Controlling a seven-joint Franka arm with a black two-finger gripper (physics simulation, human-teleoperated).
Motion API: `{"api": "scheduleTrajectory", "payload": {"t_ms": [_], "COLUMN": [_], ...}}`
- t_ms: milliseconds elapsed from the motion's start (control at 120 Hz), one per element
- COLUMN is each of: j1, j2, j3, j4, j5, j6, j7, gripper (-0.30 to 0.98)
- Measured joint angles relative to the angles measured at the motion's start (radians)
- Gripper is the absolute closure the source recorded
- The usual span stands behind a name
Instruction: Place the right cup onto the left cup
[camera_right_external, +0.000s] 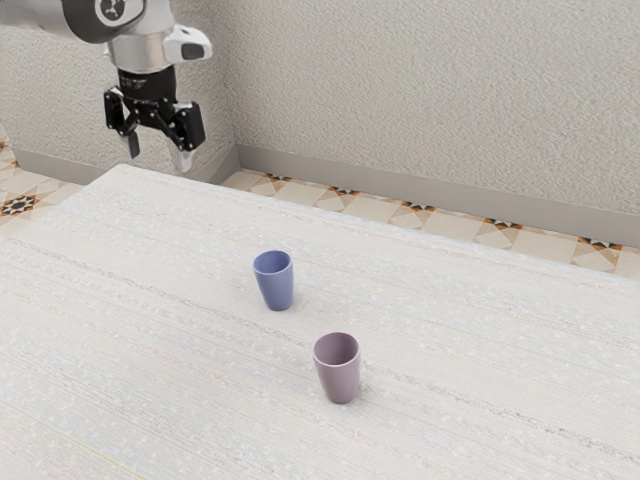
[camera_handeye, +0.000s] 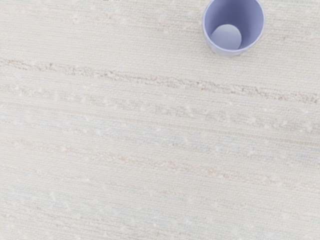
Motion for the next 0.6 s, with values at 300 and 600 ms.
{"api": "scheduleTrajectory", "payload": {"t_ms": [300, 600], "j1": [0.067, 0.087], "j2": [0.008, 0.024], "j3": [-0.045, -0.208], "j4": [-0.016, -0.1], "j5": [0.007, 0.029], "j6": [0.054, 0.134], "j7": [0.027, -0.058], "gripper": [0.0, 0.0]}}
